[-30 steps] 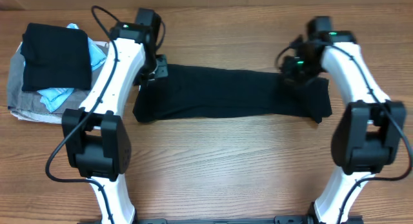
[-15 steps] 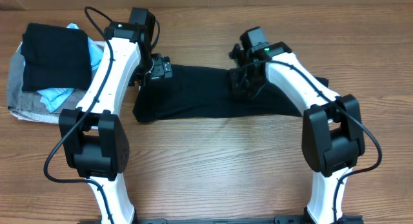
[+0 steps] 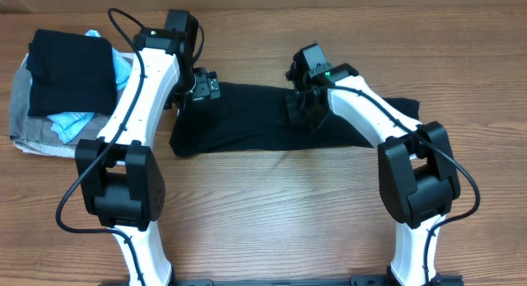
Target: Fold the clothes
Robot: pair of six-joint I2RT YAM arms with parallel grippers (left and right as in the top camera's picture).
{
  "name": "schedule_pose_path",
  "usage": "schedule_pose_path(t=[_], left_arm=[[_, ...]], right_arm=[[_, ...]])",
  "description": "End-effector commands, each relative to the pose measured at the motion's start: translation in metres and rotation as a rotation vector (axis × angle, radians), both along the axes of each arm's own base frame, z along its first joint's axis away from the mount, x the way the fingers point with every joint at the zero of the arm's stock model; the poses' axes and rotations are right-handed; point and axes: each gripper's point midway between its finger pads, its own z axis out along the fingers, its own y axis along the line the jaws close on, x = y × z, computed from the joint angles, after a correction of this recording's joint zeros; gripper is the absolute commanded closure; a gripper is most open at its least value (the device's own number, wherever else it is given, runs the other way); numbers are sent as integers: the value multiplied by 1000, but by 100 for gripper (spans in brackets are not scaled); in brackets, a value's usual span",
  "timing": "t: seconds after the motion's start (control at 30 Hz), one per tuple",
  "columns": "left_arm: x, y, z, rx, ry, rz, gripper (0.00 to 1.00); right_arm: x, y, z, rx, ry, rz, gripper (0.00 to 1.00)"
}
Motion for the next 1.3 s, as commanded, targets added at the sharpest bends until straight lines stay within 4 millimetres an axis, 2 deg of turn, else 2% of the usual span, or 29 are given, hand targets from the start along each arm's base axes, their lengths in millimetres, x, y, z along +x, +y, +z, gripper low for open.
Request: schedule_pose_path(t=[0.0,0.23,0.47,0.6,0.8,1.0,1.1,1.27], left_arm=[[-3,0,-1,5,5,8,0],[-3,0,-1,5,5,8,0],[-3,0,-1,5,5,8,0],[-3,0,-1,5,5,8,0],[-3,0,-1,5,5,8,0],[-3,0,-1,5,5,8,0],[-3,0,-1,5,5,8,0],[-3,0,-1,5,5,8,0]], right_arm=[[-3,-6,-10,-31,4,-29,89],[-12,-10,-15,-41,50,-63,92],[-50,-19,-19,-70,221,-101,94],[-61,-24,-20,-91,272,-133,94],[-60,-20,-14,-71,276,-124,96],[-34,-21,32,-51,187,-113,96],[-23,-33,37,-84,148,-140,96],[-18,-72,20,-196,144,-209,96]])
